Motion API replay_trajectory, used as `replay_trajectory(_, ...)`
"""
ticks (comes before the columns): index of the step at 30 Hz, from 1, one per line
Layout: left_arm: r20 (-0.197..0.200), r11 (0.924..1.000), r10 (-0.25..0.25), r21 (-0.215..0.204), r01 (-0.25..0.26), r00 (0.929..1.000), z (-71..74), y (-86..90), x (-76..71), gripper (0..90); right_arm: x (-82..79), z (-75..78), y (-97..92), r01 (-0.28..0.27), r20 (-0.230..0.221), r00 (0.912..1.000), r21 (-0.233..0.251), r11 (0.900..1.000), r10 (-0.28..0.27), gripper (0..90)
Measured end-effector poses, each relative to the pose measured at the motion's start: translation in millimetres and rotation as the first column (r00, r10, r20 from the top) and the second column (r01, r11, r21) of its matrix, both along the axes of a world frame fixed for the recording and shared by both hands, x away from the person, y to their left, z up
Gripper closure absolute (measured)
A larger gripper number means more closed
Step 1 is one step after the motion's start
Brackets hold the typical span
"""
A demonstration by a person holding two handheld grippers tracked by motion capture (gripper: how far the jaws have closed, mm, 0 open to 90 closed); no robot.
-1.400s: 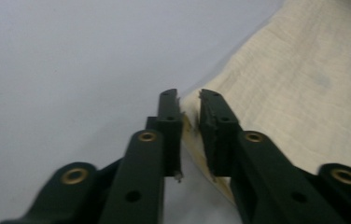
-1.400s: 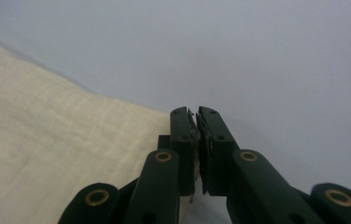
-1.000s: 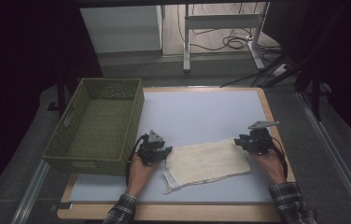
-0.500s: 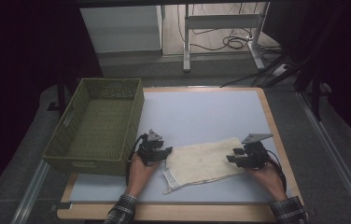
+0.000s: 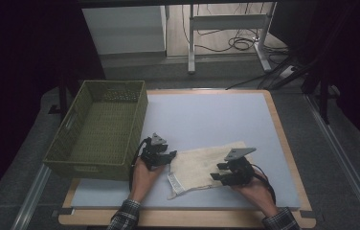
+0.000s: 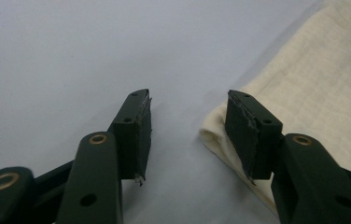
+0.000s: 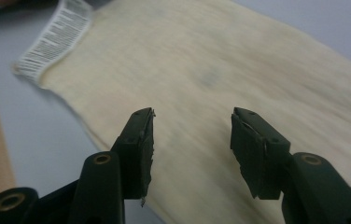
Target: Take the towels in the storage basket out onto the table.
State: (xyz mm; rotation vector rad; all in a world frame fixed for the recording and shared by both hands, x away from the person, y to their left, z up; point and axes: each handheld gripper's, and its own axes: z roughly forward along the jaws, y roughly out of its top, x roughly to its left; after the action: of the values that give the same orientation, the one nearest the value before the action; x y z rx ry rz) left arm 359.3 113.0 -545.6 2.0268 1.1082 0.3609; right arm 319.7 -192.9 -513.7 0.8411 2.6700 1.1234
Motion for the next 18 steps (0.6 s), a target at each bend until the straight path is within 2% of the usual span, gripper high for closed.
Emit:
replay_trajectory(8, -0.004, 0.9999, 0.009, -0.007, -0.009, 0.9999, -0.1, 0.9, 0.4, 54.0, -12.7, -3.0, 46.0, -0.114, -0.009, 0.9934, 0.006, 0.9935, 0.114, 51.9)
replay_trajectory(13, -0.002, 0.9999, 0.014, -0.006, -0.014, 0.9999, -0.1, 0.9, 0.3, 55.3, -19.3, -5.1, 71.1, -0.175, -0.016, 0.9843, 0.019, 0.9843, 0.176, 55.1)
replay_trajectory(18, -0.004, 0.9998, 0.017, -0.008, -0.017, 0.9998, -0.1, 1.3, 0.5, 56.4, -27.0, -9.2, 95.5, -0.233, -0.021, 0.9722, 0.015, 0.9724, 0.233, 54.1)
